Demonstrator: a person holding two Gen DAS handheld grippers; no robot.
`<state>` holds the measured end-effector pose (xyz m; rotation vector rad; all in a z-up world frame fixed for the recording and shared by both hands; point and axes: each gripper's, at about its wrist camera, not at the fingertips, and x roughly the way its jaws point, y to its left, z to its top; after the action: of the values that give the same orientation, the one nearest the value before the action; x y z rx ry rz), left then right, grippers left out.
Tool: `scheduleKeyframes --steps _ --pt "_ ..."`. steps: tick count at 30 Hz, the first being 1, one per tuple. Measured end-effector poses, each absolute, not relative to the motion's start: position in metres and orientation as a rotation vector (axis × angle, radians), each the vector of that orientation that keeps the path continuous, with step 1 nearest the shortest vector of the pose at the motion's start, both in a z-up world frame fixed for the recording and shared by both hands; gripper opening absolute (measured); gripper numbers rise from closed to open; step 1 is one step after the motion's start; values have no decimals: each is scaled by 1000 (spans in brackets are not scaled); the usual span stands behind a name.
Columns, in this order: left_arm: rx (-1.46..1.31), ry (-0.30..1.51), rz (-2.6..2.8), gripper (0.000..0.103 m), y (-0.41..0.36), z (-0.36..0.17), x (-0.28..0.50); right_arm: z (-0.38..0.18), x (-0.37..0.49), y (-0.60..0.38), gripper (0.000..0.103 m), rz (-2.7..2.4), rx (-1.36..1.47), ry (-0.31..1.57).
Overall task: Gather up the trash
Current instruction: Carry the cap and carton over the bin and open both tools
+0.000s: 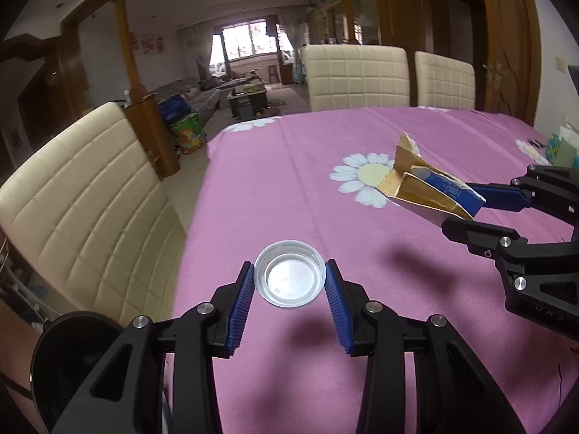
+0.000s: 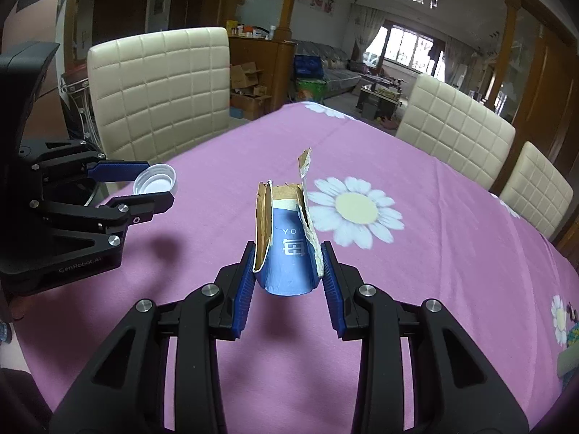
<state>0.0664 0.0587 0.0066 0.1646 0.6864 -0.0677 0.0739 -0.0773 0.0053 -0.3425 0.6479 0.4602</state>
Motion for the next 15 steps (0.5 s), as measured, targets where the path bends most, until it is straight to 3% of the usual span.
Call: scheduleKeyframes --steps 15 --pt "95 652 76 39 139 21 35 23 51 6 36 592 -400 602"
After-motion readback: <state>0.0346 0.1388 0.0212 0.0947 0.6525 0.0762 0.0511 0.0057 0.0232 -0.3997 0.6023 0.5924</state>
